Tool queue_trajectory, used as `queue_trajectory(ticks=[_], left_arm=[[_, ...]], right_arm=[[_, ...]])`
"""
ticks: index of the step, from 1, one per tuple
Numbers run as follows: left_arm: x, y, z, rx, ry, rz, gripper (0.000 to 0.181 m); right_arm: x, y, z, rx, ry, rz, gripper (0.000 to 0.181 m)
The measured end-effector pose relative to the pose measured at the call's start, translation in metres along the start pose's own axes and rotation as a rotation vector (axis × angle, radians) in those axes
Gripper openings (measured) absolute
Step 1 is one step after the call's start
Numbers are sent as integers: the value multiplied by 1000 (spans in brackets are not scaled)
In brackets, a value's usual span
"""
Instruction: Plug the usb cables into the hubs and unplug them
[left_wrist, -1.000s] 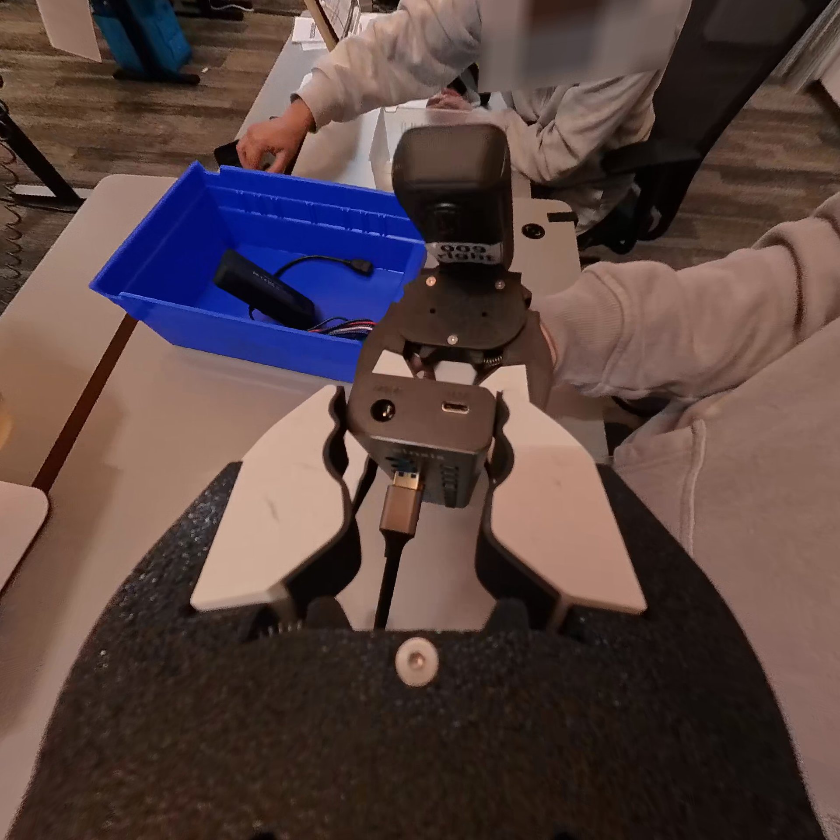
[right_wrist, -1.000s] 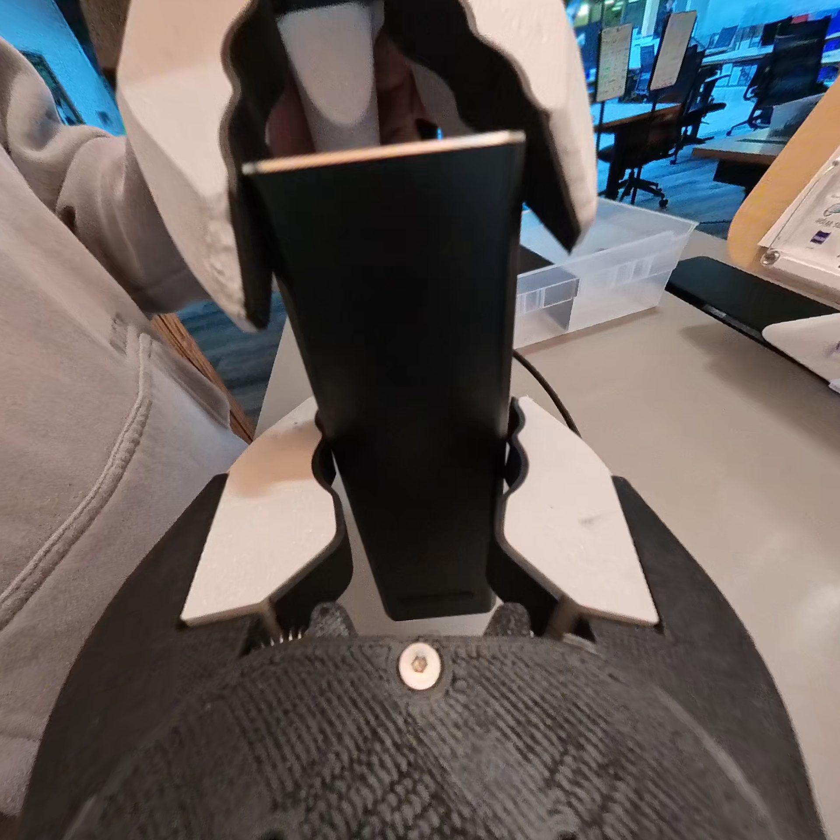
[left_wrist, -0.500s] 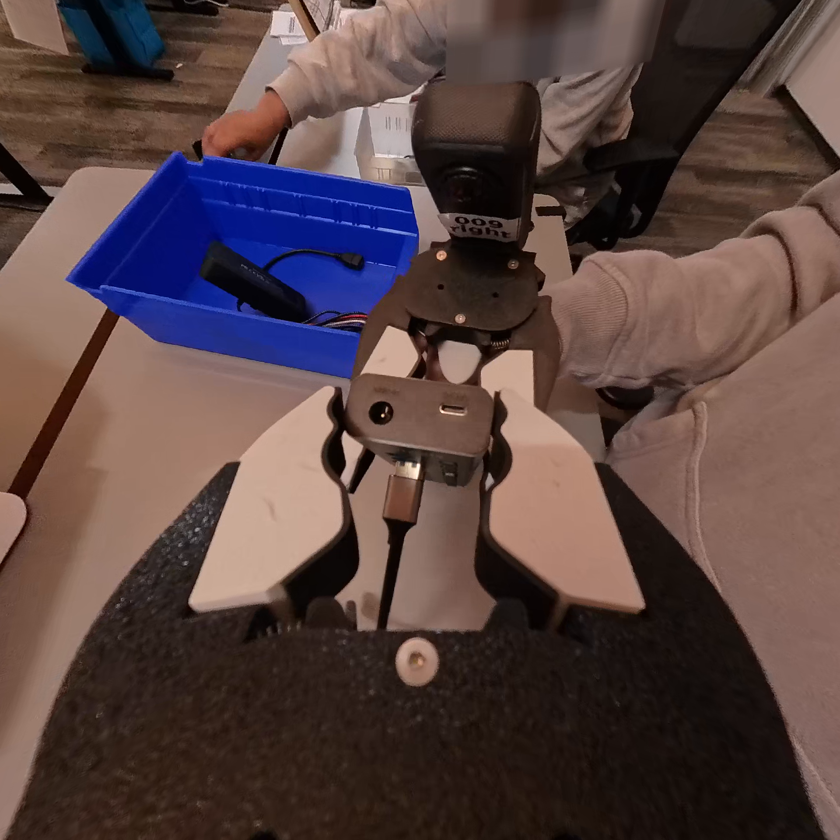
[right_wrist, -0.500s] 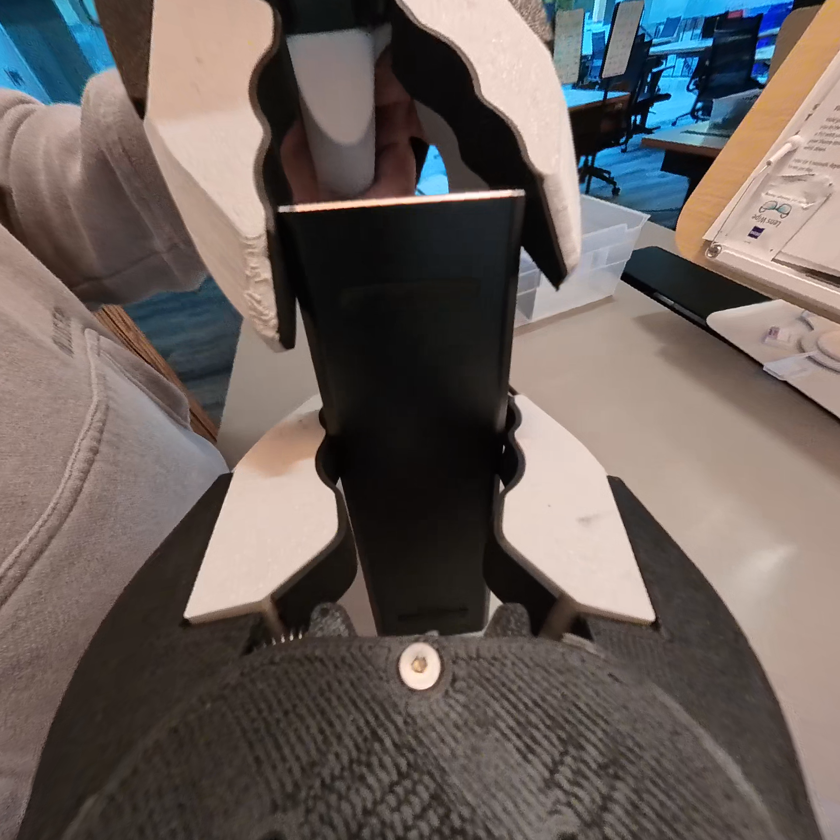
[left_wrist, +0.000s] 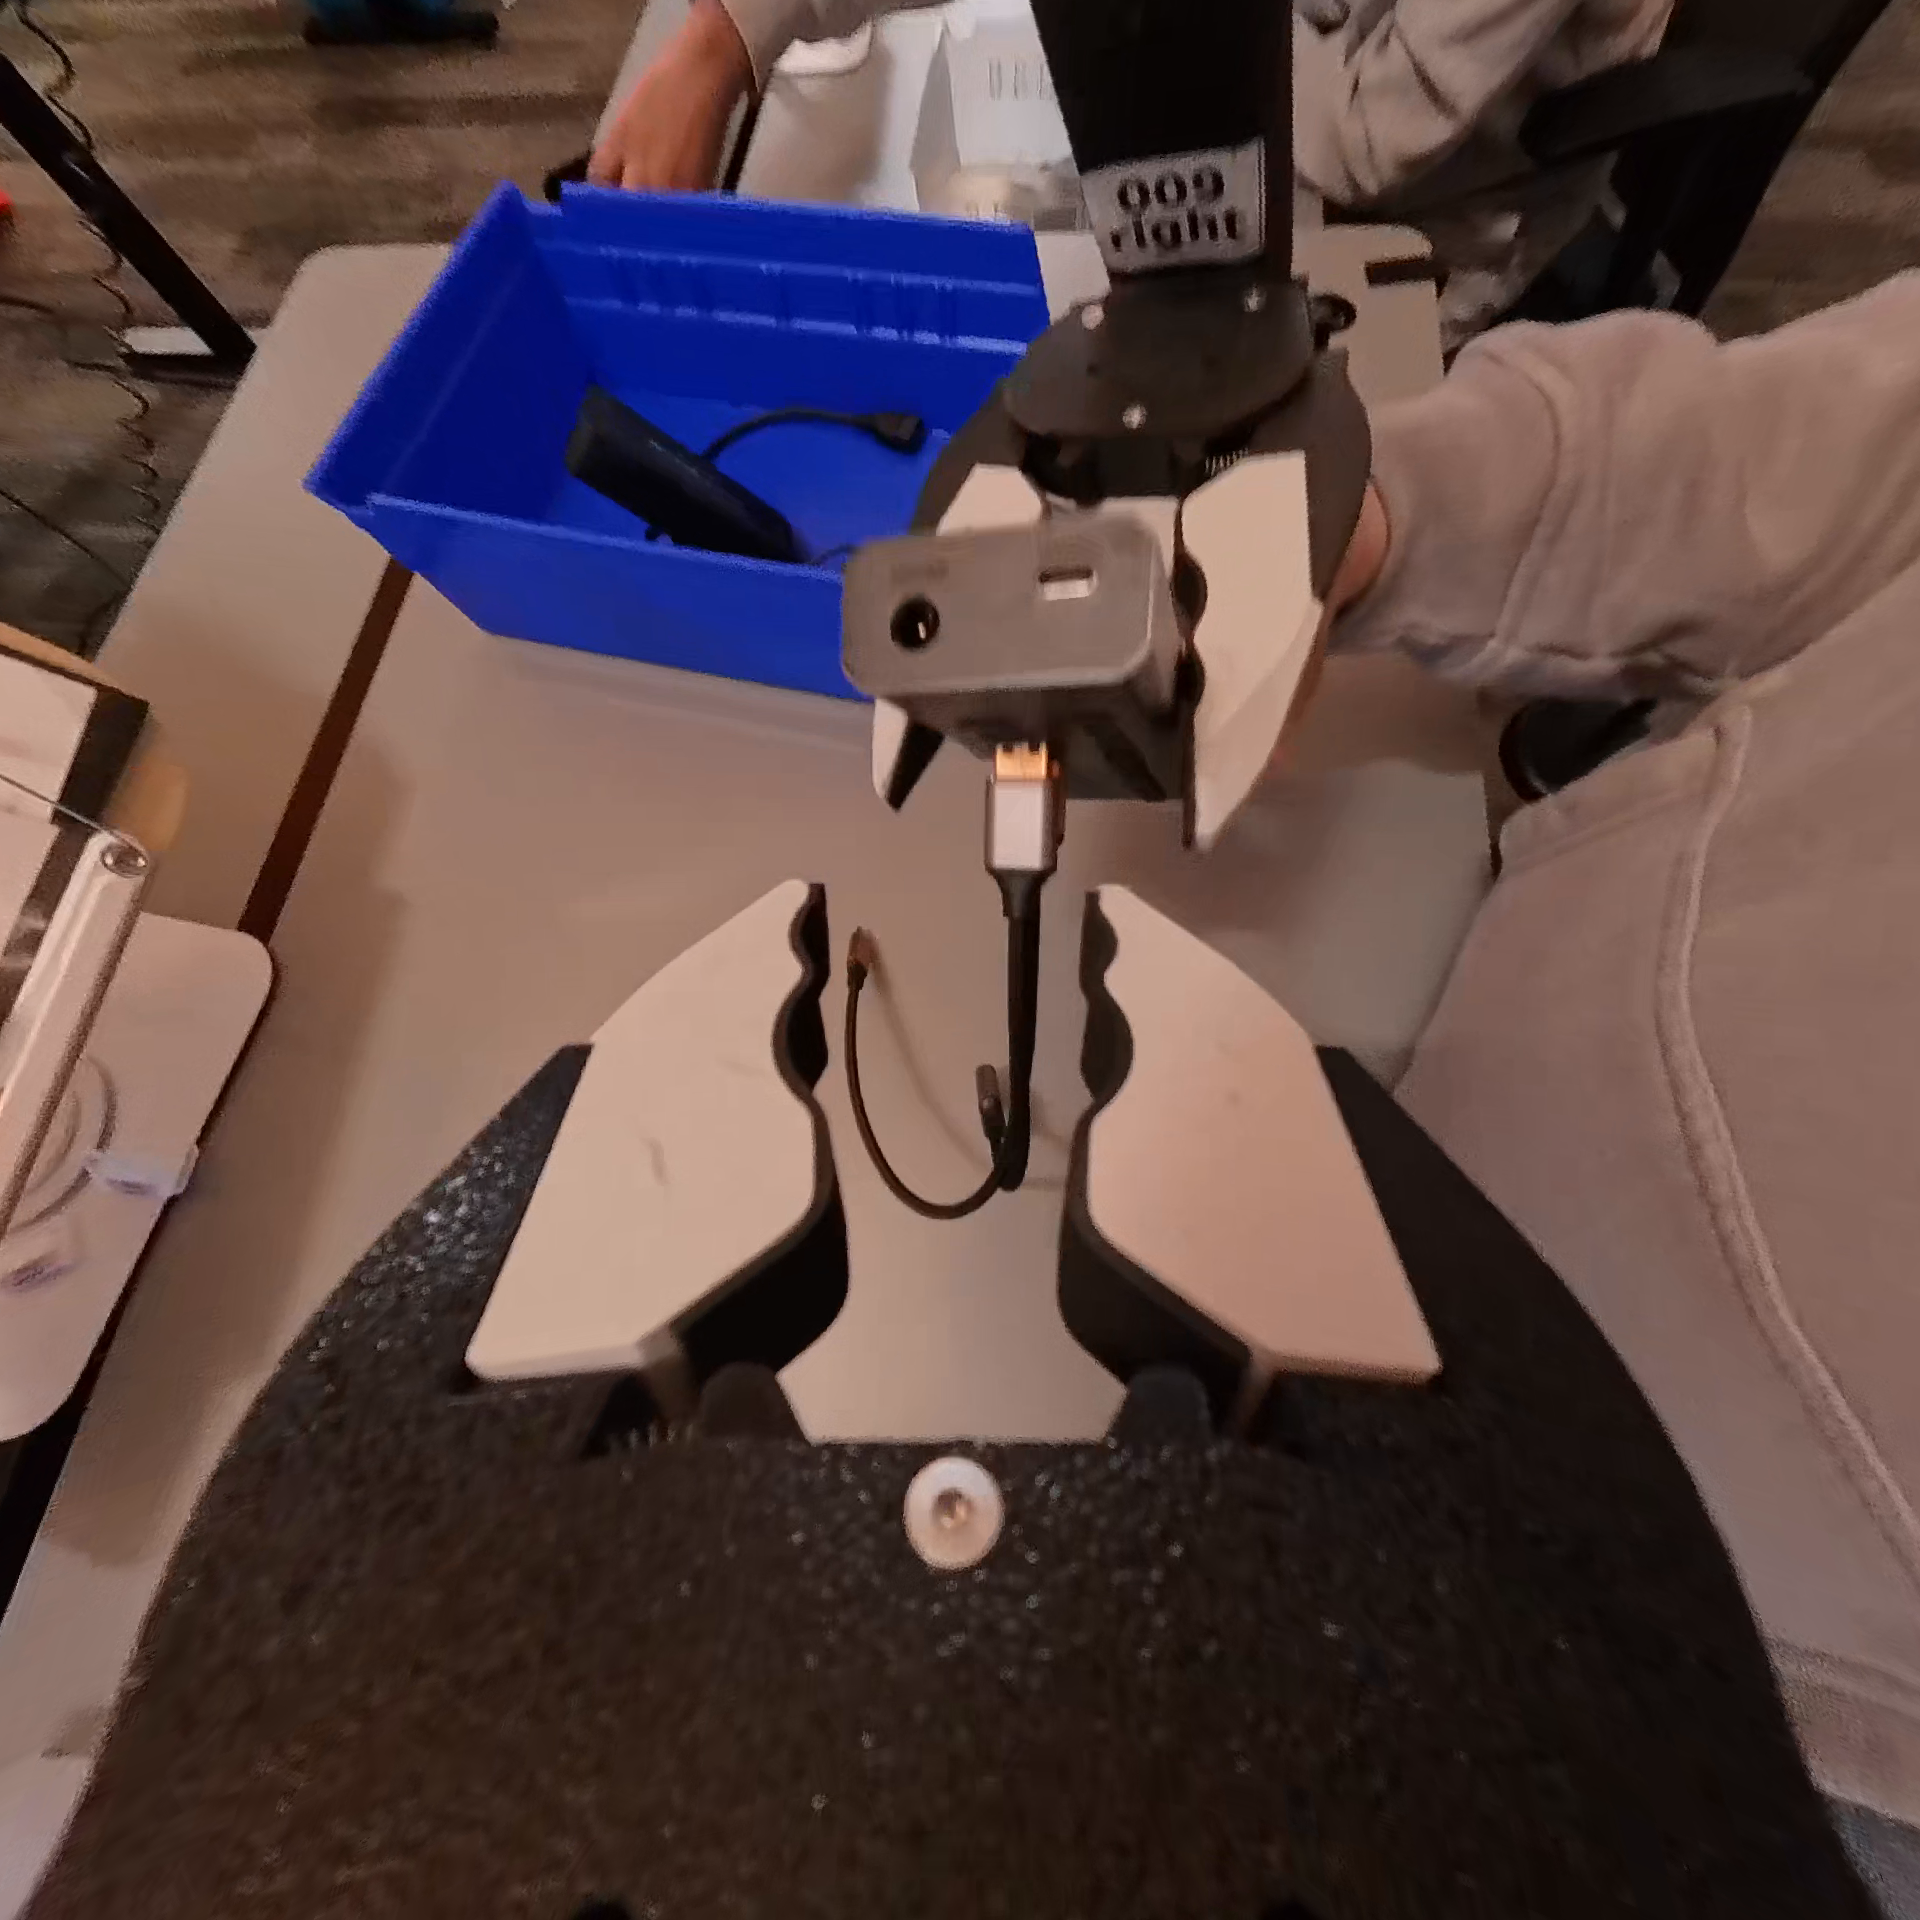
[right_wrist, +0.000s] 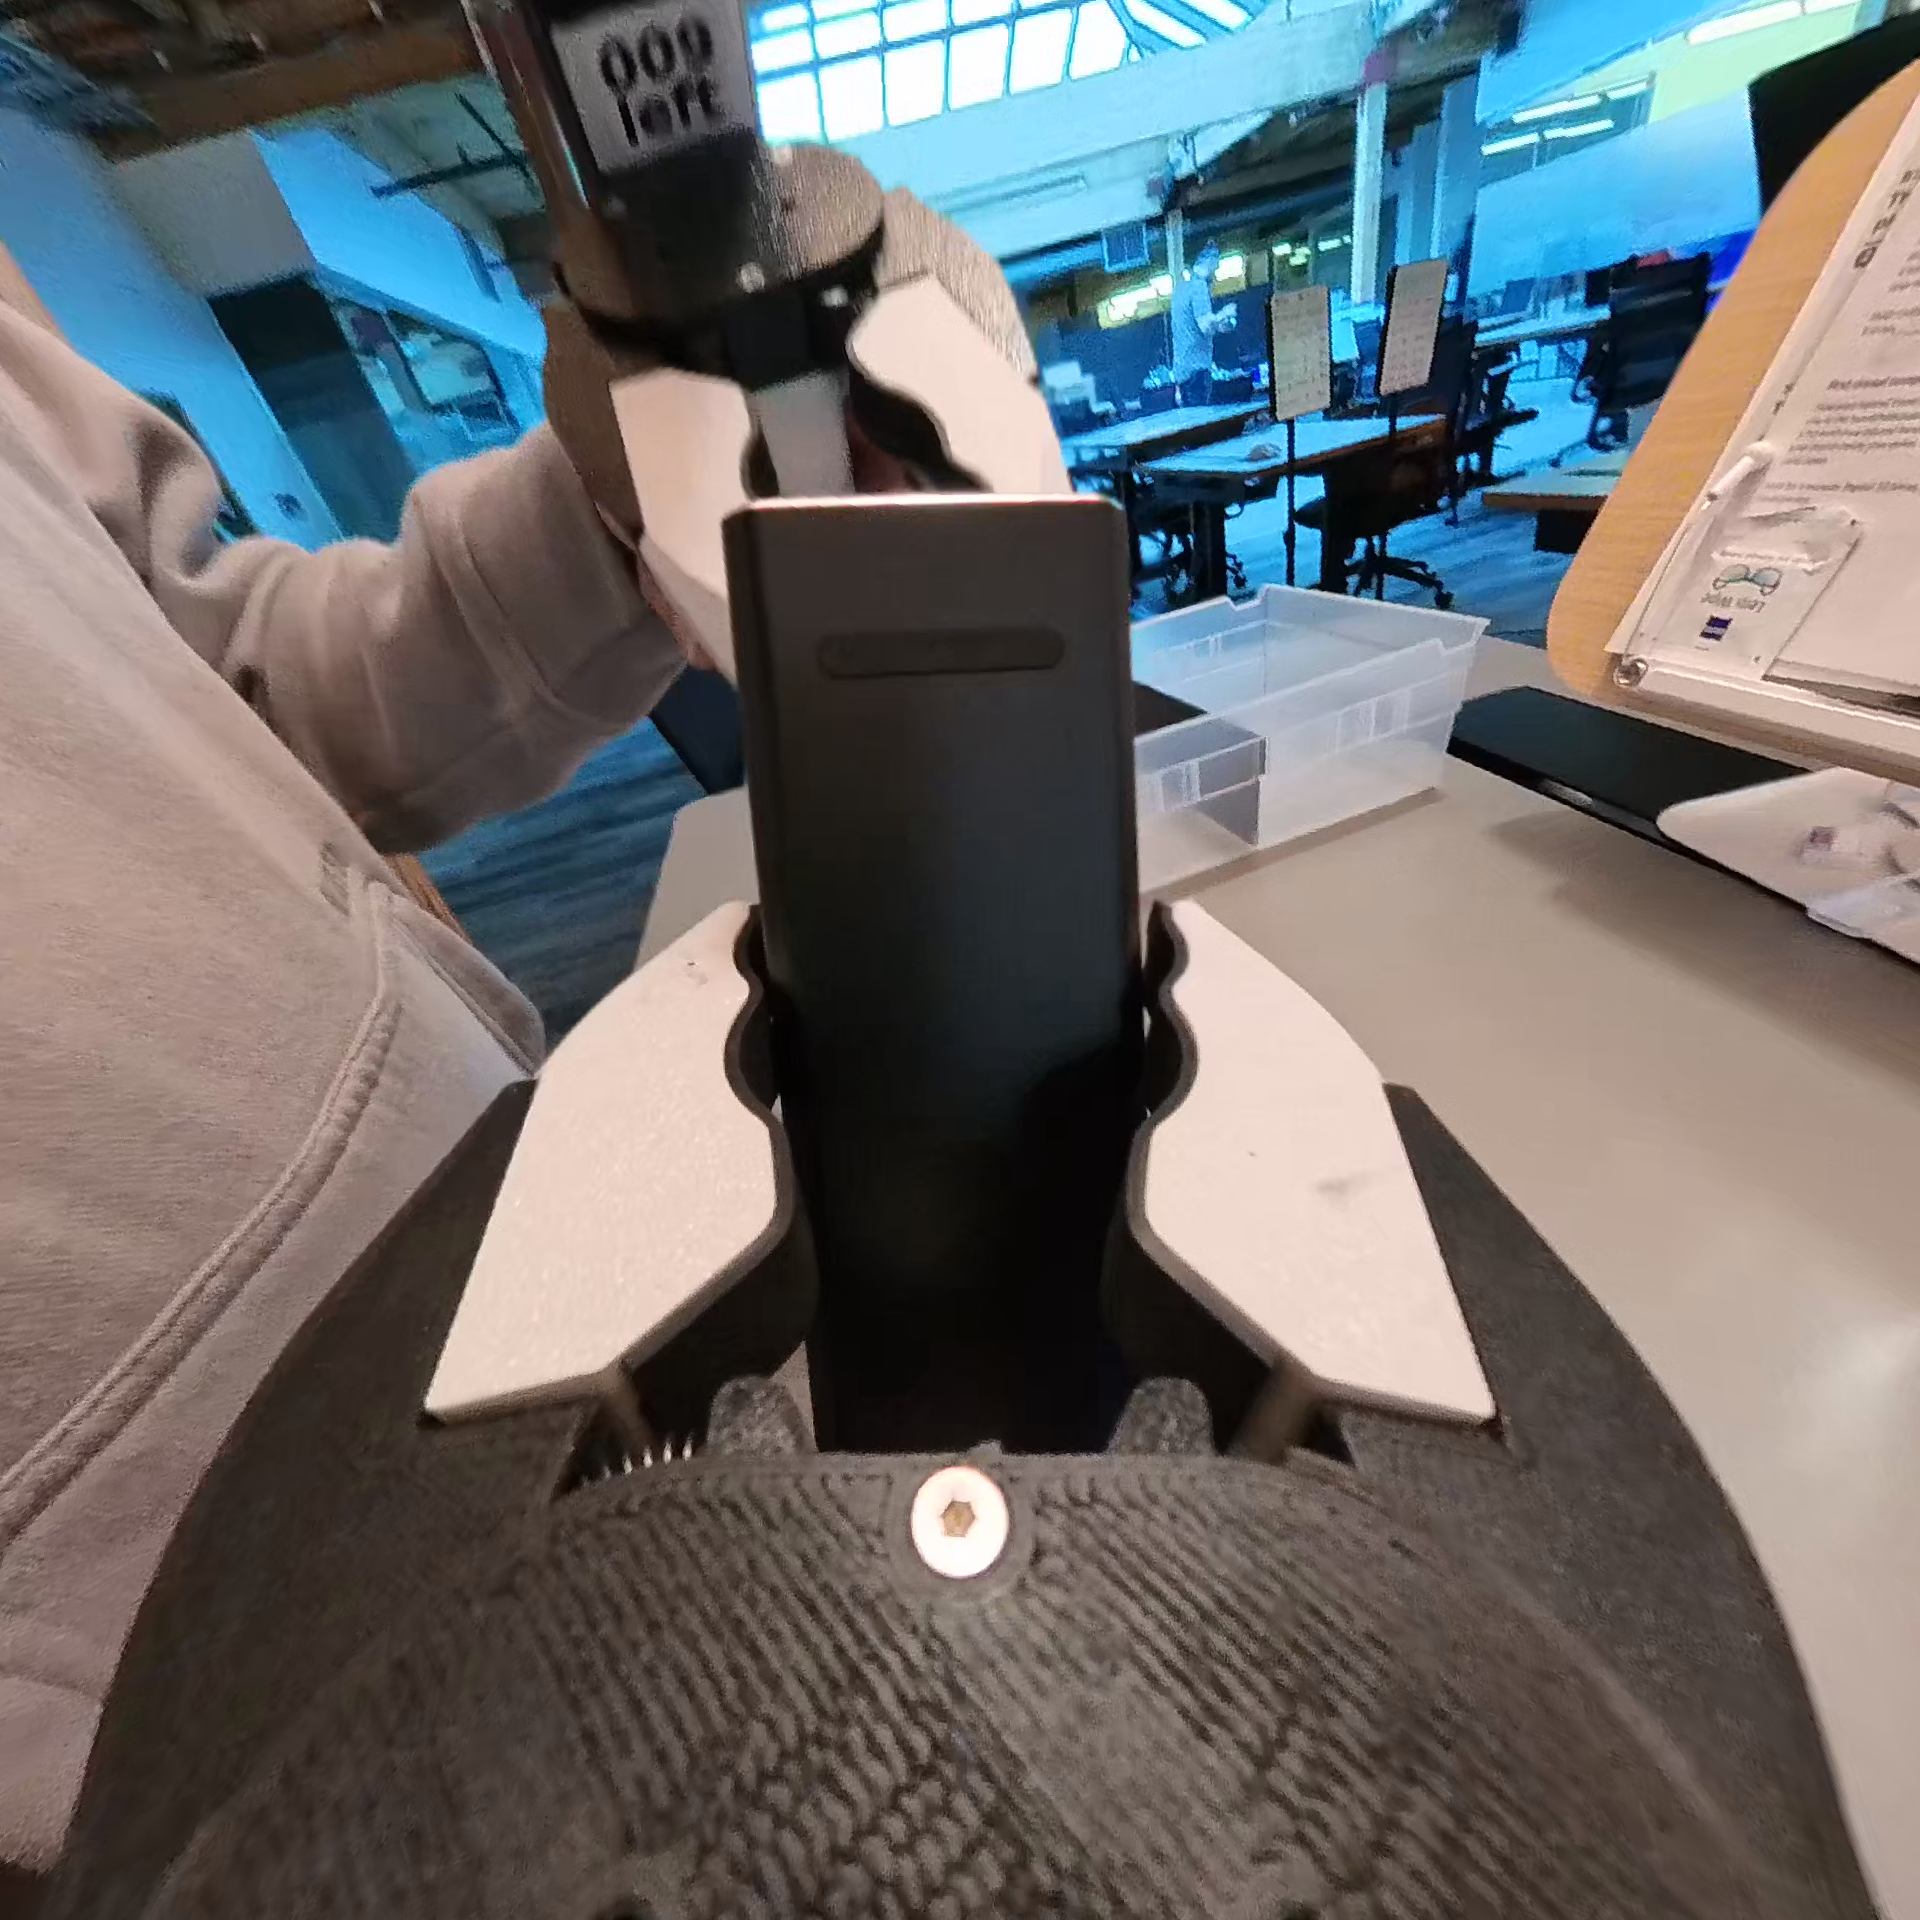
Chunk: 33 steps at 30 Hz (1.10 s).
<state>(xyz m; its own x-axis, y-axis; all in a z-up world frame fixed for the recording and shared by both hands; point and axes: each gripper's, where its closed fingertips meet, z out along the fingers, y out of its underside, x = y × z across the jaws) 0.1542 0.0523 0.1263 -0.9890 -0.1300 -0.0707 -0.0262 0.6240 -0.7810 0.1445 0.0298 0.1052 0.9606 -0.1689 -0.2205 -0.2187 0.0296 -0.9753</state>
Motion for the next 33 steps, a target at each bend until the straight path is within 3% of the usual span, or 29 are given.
queue_trajectory(ticks=[5,11,16,20,25,33], left_arm=[[9,14,11,49,53,-114,38],[12,31,30,-9,44,-129,22],[22,23,37,94,147,-236,7],[18,13,33,139,112,-212,7],[20,7,24,98,90,-102,7],[20,13,17,48,106,-82,7]], right_arm=[[0,-3,-4,66,-34,51,70],[-1,-4,-1,53,-45,50,66],[-3,-4,4,44,-58,55,66],[-3,-8,0,90,-70,89,66],[-8,6,3,-58,-70,16,66],[-9,17,9,-207,-64,-65,65]])
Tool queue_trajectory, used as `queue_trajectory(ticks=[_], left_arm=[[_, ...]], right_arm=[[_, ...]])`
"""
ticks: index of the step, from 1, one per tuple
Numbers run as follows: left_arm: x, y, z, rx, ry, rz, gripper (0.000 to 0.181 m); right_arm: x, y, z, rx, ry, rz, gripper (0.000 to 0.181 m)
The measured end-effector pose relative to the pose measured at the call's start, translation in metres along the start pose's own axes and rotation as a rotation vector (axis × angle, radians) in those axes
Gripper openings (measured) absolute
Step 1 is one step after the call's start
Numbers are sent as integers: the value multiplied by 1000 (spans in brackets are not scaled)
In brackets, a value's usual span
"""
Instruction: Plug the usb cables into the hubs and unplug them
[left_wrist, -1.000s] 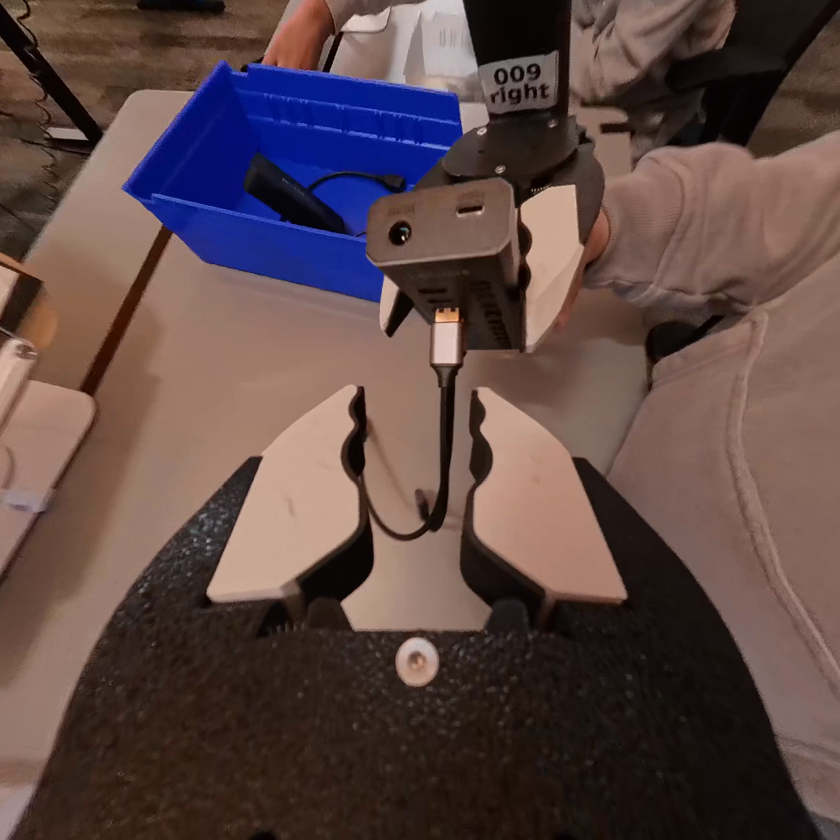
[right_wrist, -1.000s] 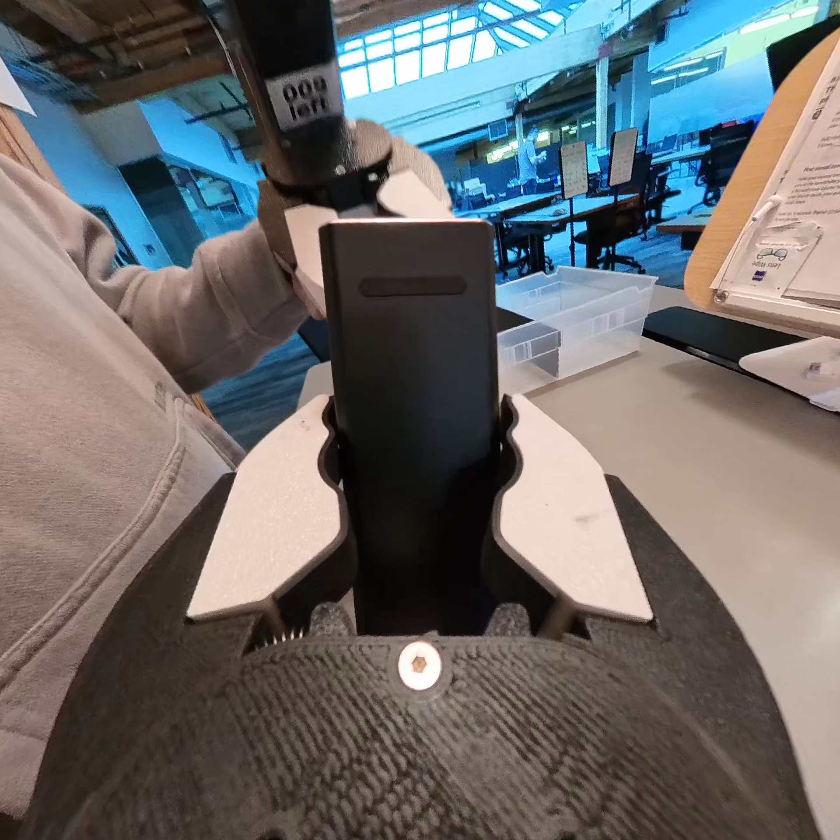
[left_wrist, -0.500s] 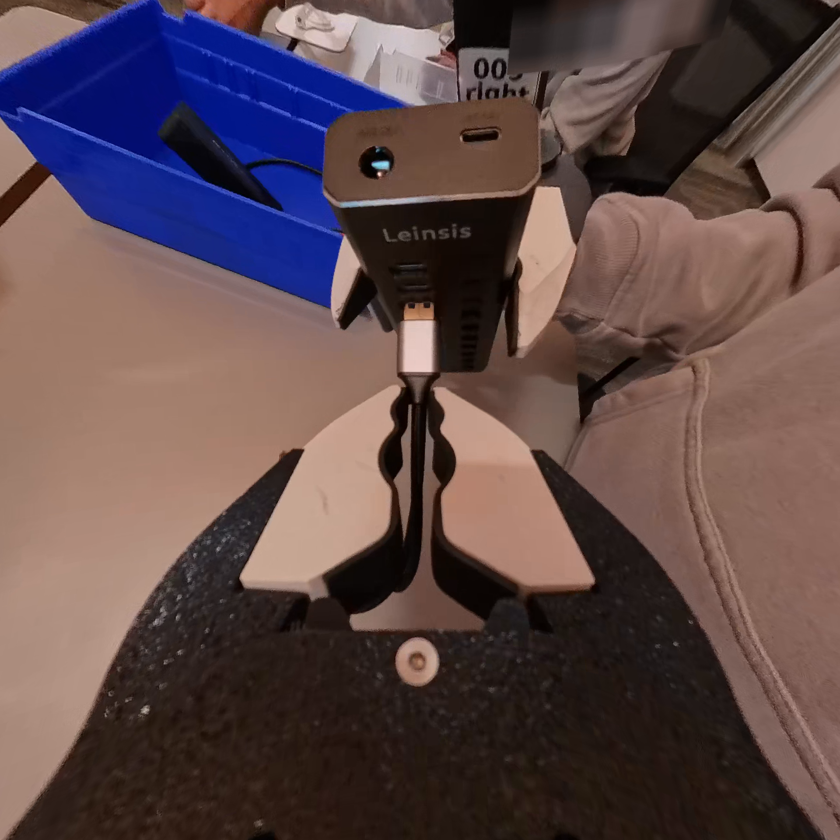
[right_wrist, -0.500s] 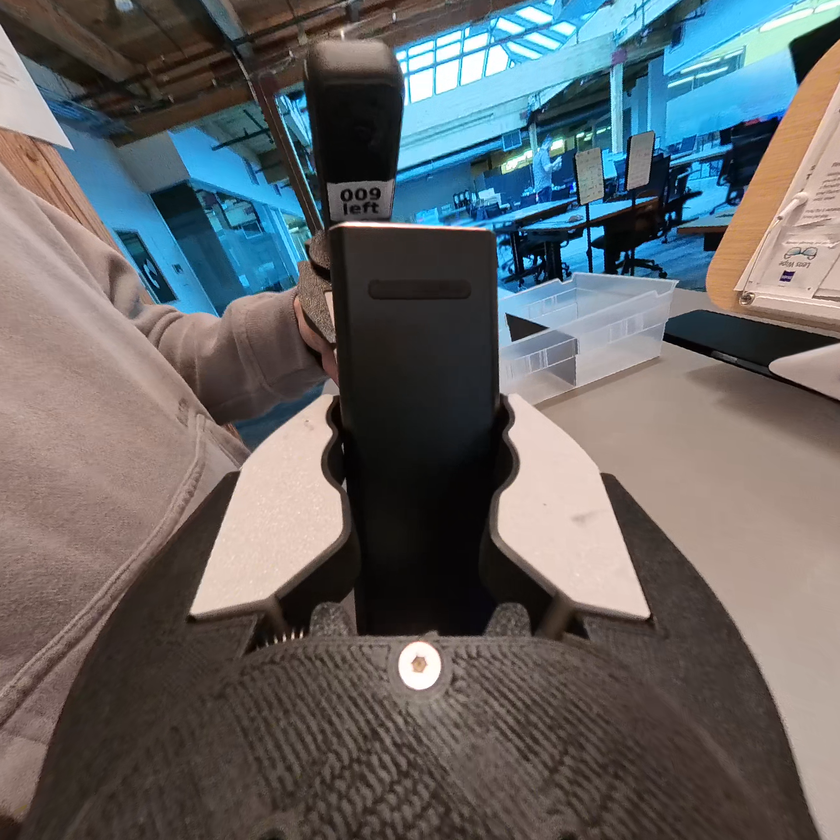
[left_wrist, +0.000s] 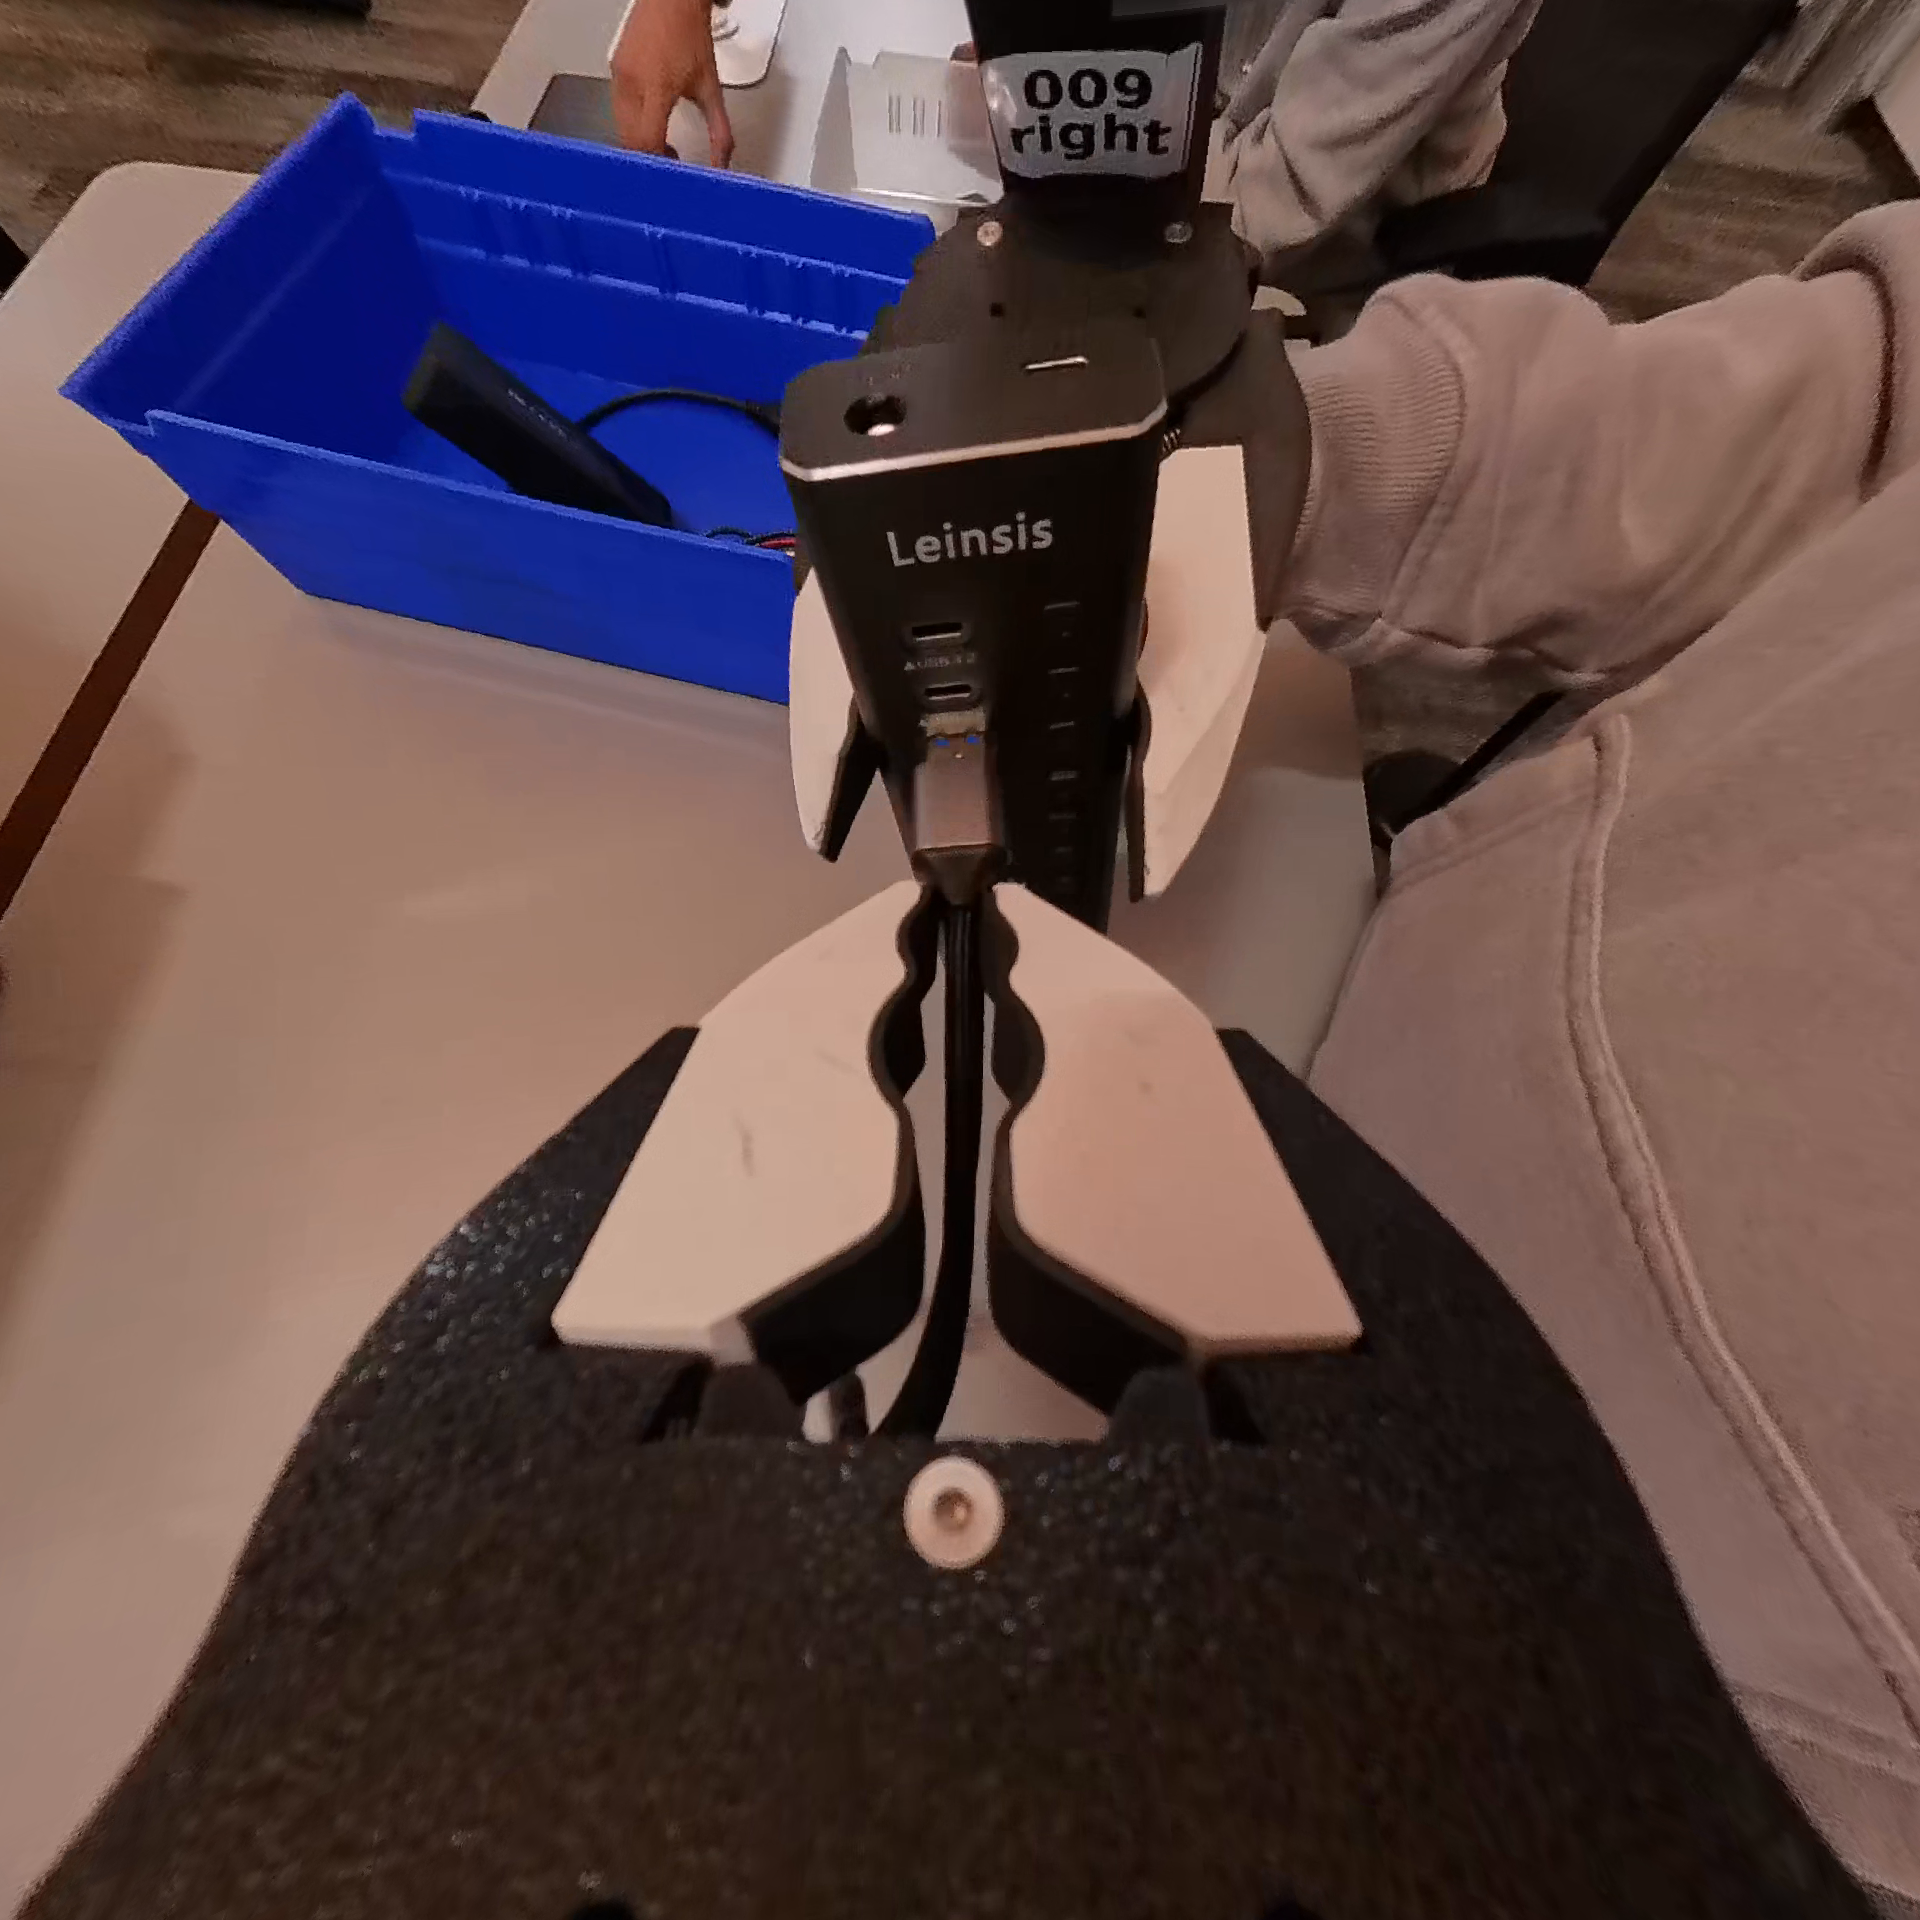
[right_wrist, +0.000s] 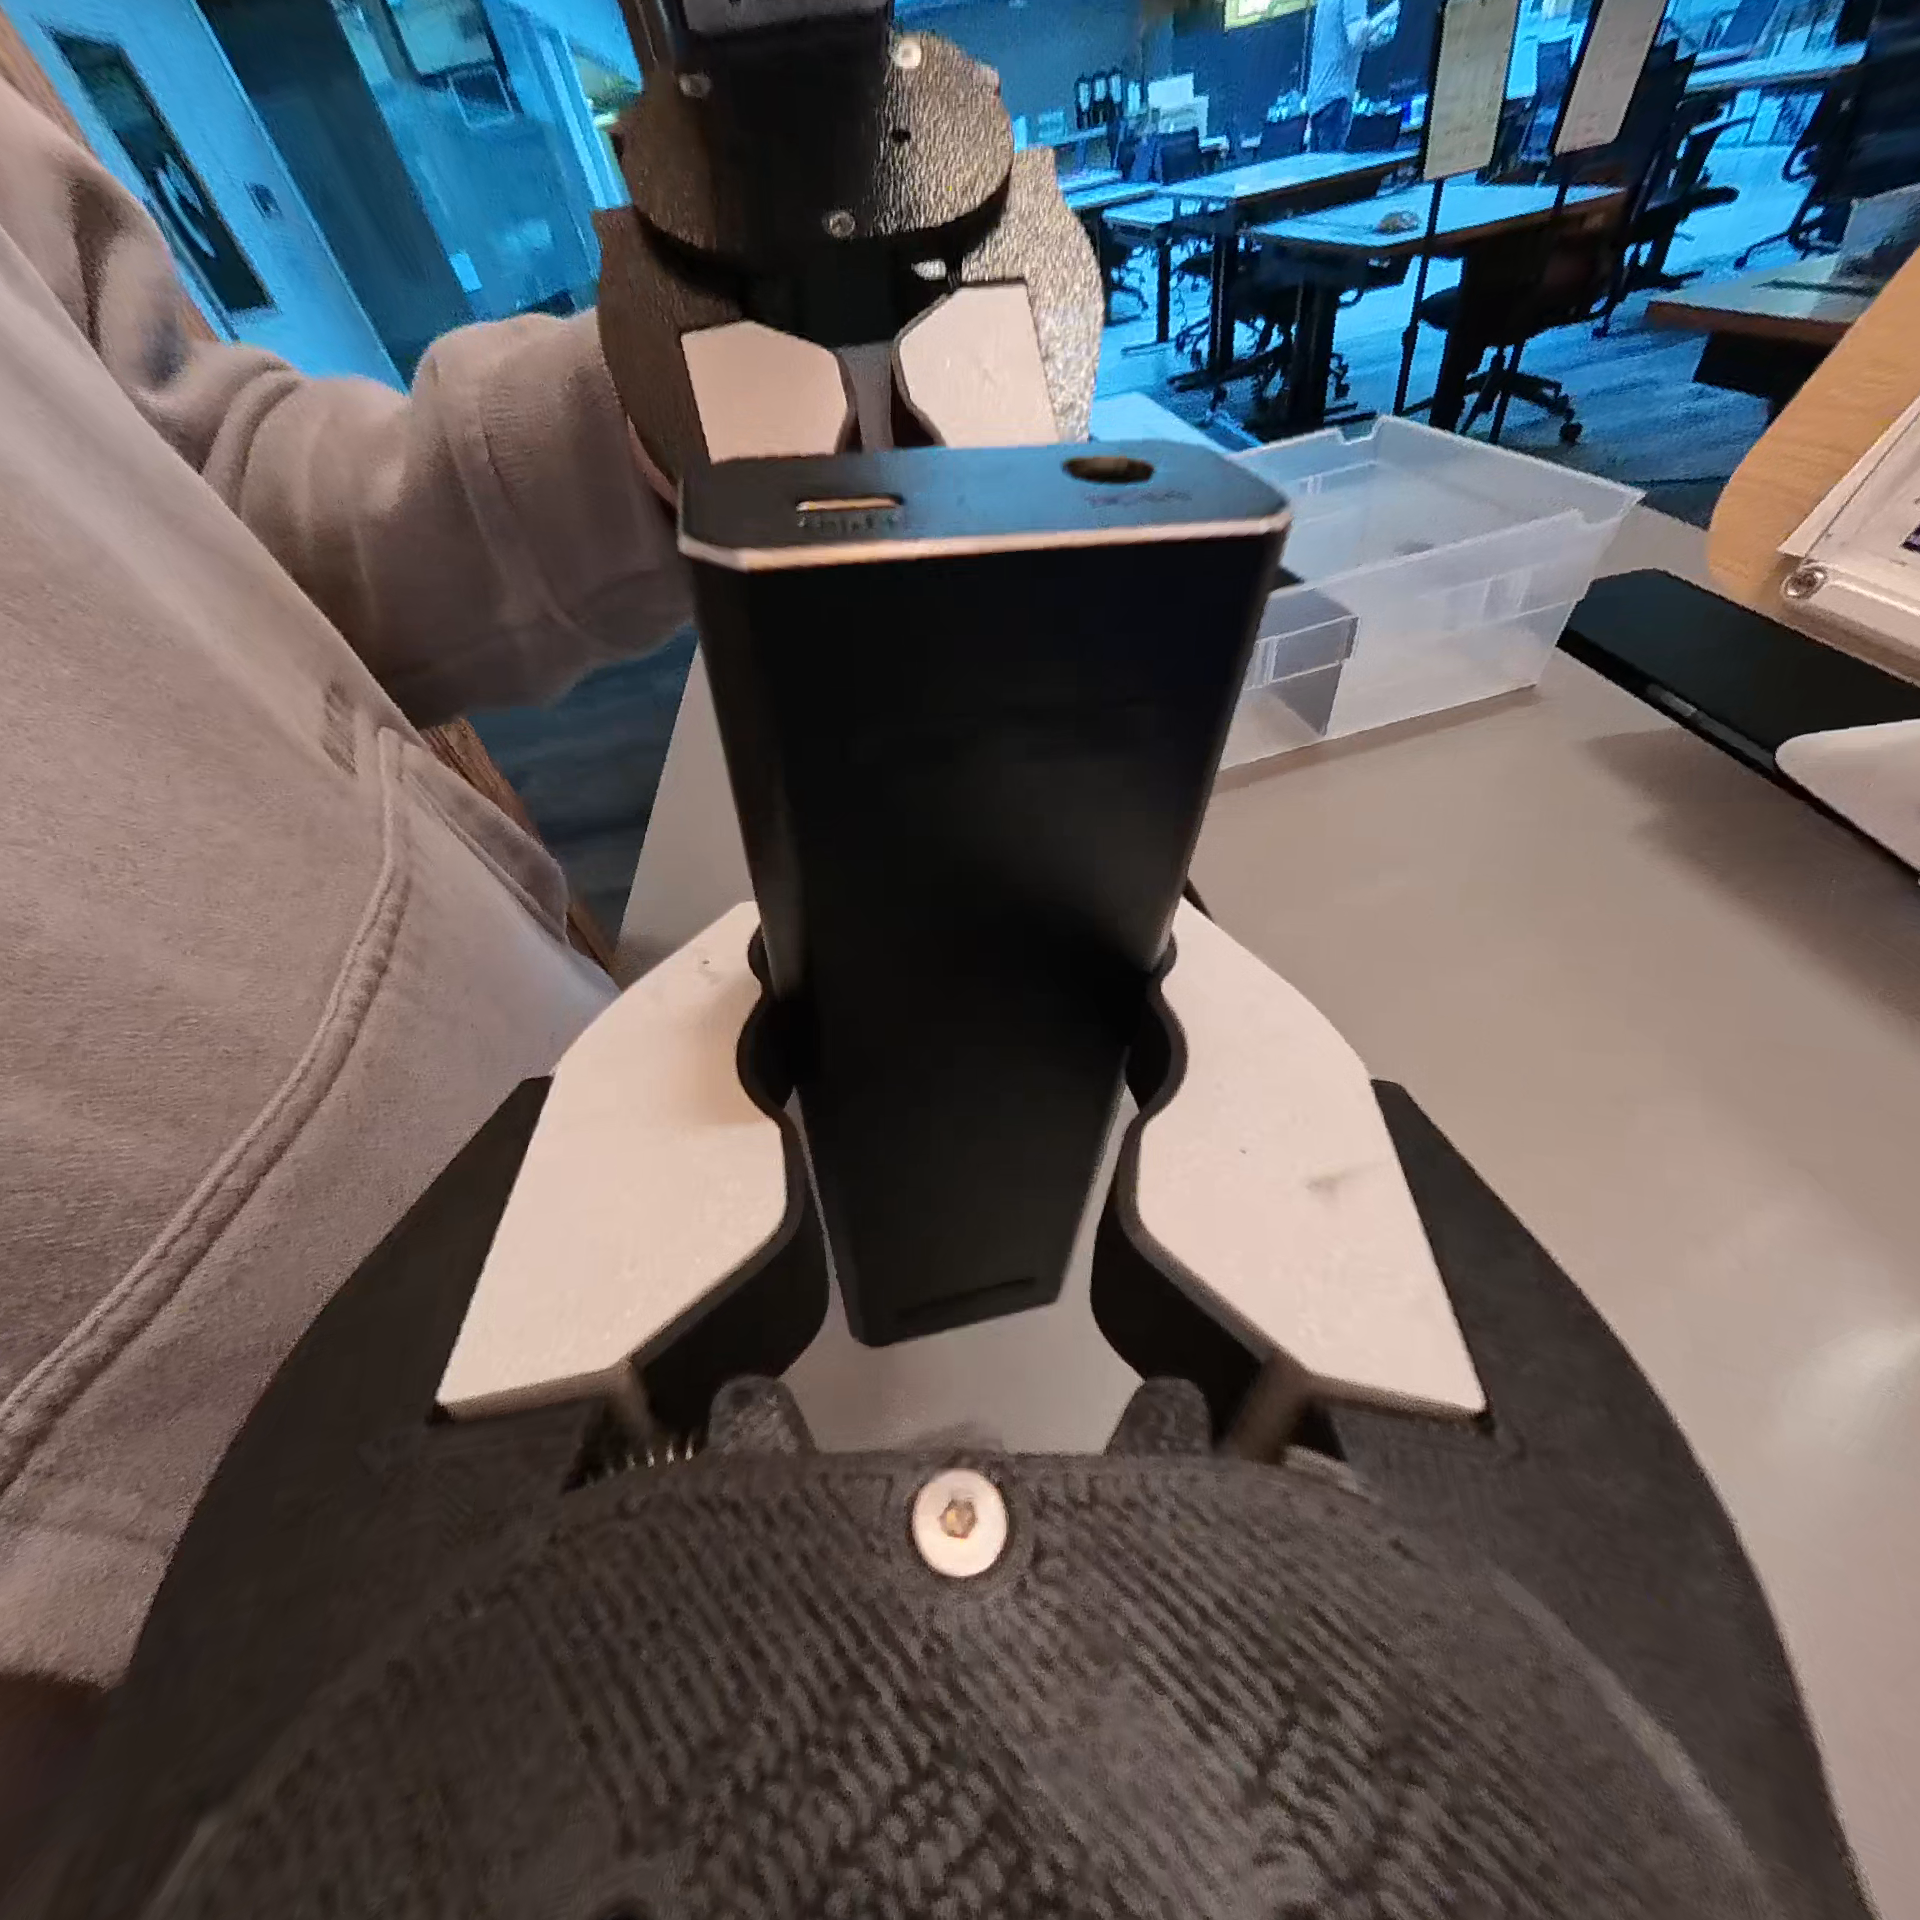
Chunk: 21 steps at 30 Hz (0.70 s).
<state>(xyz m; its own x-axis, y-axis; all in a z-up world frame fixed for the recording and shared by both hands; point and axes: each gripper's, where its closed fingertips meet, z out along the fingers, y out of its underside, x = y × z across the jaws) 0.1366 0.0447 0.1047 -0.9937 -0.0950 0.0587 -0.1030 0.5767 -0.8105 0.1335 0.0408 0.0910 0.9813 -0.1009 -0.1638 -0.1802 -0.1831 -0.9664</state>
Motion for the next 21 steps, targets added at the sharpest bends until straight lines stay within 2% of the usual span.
queue_trajectory(ticks=[4,12,14,17,21], left_arm=[[0,-1,0,-36,-39,49,7],[-1,8,4,-106,-62,59,6],[0,9,7,-87,-46,23,7],[-3,4,8,13,-15,-85,7],[-4,11,9,-27,-21,-53,7]], right_arm=[[2,11,1,-92,11,-21,64],[3,18,5,-95,28,5,63],[3,18,5,-85,21,13,63],[4,15,6,-54,13,32,63],[5,20,10,-94,16,17,63]])
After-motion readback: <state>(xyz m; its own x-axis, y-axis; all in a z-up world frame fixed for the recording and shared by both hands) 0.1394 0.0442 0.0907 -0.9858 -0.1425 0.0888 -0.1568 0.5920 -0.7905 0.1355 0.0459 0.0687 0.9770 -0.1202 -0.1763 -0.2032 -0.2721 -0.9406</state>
